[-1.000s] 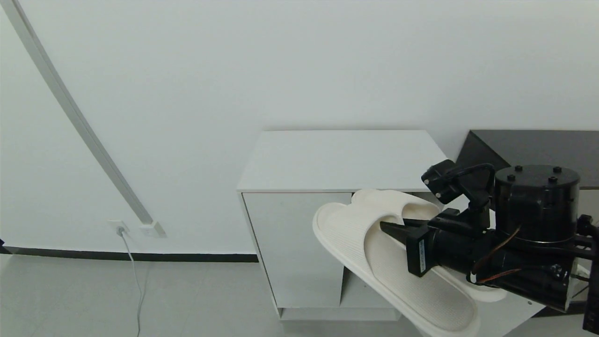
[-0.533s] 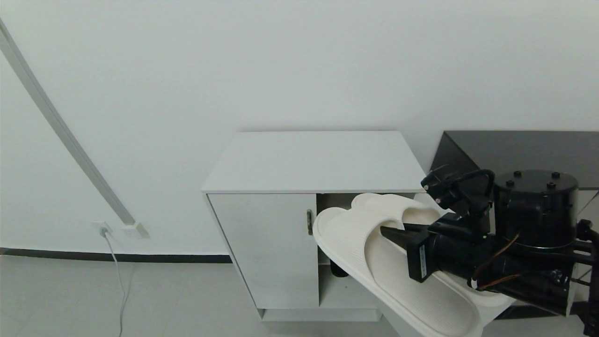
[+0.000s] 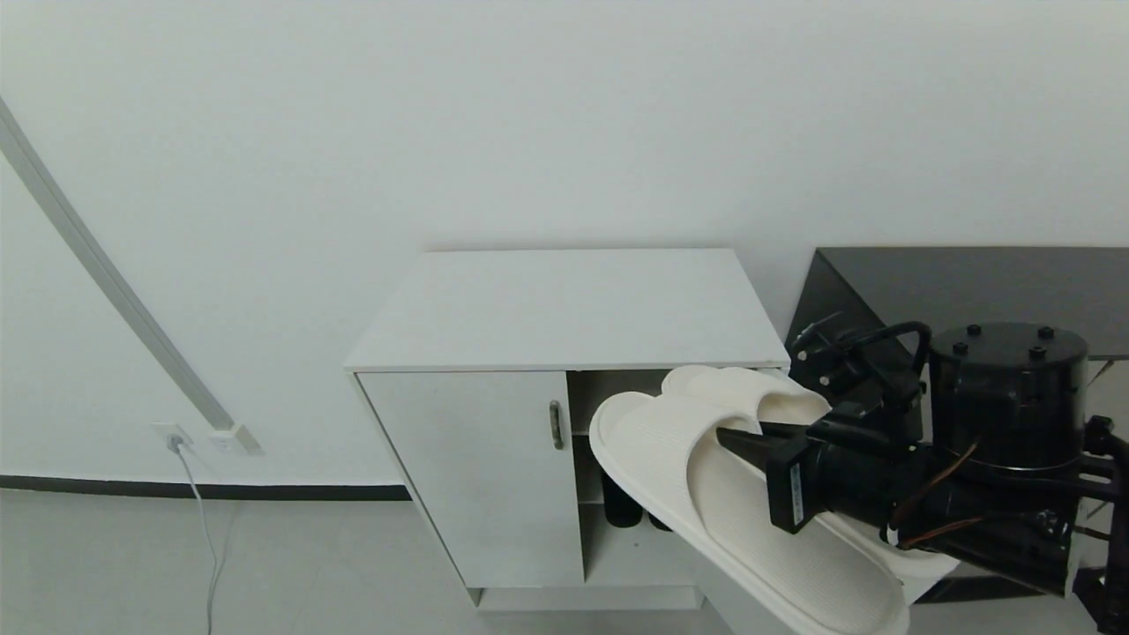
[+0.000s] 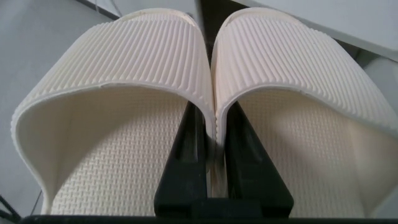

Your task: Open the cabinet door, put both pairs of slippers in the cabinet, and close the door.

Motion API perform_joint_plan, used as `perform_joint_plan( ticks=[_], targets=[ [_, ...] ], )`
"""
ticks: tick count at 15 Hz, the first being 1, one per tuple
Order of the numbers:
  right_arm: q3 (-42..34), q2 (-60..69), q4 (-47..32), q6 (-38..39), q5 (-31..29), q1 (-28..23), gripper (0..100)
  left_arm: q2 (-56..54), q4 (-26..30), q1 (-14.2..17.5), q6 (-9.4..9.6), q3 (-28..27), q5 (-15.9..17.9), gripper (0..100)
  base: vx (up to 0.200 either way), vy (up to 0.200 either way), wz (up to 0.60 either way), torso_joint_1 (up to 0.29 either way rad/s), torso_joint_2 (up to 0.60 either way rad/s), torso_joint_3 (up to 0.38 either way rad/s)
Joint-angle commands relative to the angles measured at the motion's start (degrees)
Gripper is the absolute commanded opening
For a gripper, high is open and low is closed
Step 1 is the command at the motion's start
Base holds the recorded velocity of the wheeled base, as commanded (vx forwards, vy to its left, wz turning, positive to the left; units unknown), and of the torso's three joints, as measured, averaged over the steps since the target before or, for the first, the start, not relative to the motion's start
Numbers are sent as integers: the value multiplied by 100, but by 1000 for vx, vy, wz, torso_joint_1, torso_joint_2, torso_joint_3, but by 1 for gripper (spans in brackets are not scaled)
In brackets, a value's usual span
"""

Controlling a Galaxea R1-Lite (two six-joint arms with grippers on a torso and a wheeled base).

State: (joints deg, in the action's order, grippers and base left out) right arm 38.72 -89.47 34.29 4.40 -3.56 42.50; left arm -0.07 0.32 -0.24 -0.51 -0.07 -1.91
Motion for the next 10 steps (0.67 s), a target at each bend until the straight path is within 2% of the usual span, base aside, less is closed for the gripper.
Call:
perform_joint_plan(
  ticks=[1,10],
  targets=[
    [-40,-18,78,-9,-13,-5,0,7,3,7,-2,-1,-2,0,0,0,0,0,0,0],
    [-128,-53,218,-18,-13,4,0,7,3,7,-2,-1,-2,0,0,0,0,0,0,0]
  ],
)
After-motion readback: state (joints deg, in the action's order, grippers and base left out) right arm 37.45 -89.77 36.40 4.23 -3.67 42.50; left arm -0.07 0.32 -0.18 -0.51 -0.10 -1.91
